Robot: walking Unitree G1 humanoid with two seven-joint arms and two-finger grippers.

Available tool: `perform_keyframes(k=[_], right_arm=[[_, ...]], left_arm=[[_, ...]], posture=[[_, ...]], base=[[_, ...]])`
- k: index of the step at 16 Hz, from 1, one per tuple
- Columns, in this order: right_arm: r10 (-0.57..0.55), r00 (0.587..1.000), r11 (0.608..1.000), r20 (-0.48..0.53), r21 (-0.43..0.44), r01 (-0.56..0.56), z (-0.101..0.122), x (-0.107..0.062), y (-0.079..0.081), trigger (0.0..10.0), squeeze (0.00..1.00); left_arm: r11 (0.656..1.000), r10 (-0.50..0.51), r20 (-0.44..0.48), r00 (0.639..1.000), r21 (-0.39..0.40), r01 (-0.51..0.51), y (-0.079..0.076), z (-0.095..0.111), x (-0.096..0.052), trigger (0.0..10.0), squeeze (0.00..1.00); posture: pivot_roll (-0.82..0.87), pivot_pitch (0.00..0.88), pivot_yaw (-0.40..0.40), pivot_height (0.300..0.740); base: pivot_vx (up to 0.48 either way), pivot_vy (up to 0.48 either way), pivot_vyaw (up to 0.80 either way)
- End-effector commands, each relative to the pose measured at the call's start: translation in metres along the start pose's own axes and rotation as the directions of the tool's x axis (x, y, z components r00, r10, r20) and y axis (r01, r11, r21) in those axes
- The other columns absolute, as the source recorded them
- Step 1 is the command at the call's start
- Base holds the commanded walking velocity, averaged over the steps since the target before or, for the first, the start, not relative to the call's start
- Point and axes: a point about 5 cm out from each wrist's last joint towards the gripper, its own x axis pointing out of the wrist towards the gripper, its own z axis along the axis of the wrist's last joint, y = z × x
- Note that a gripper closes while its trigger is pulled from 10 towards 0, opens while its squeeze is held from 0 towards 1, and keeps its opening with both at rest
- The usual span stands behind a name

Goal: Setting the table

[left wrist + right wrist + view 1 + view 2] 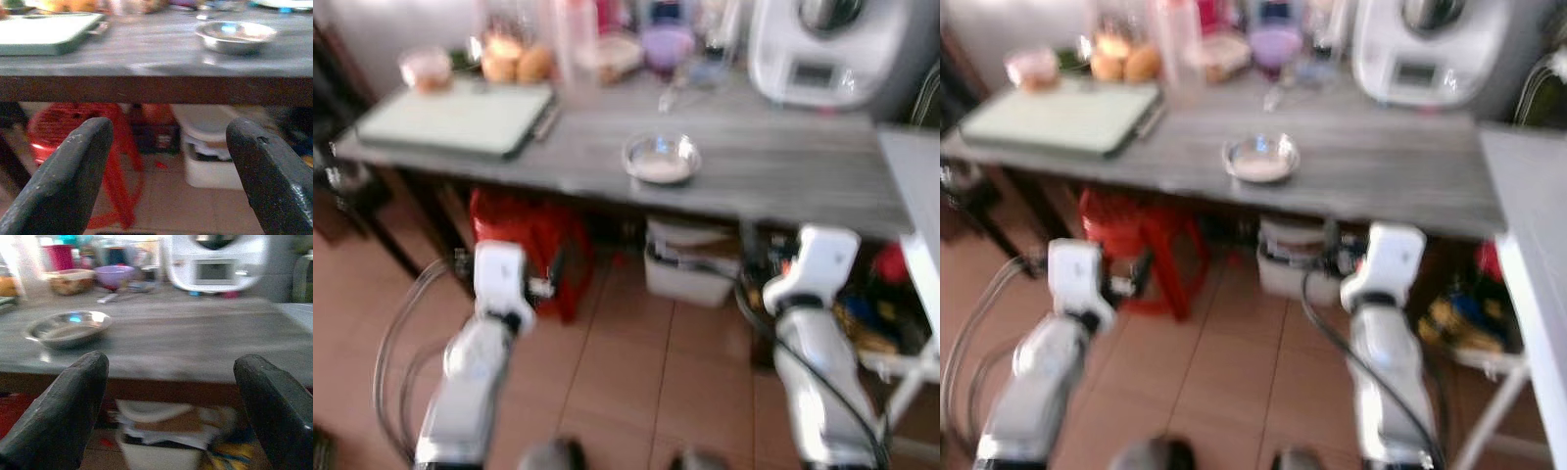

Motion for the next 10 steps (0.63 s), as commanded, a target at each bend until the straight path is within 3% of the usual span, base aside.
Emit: perform_keyframes(k=[1,7,10], right_arm=[[0.009,1.0,1.0,0.004,0.008,-0.009,0.0013,0.0008,0.0024,10.0,0.0],[0.012,1.0,1.0,-0.001,0.009,-0.012,-0.0006,0.0003,0.0032,10.0,0.0],[0.018,1.0,1.0,-0.013,0.002,-0.018,-0.0036,0.0003,0.0039,10.0,0.0]], left_arm=[[1.0,0.01,0.015,1.0,0.021,-0.01,0.0045,0.0056,0.0016,10.0,0.0],[1.0,-0.002,0.023,1.0,0.019,0.001,0.0025,0.0056,0.0011,10.0,0.0],[1.0,-0.016,0.061,0.998,0.002,0.016,-0.0018,0.0101,0.0021,10.0,0.0]], posture=[[-0.06,0.0,0.03,0.74],[-0.05,0.0,0.027,0.74],[-0.06,0.0,0.026,0.74]], base=[[-0.289,0.0,-0.51],[-0.273,0.0,-0.08],[0.0,0.0,0.0]])
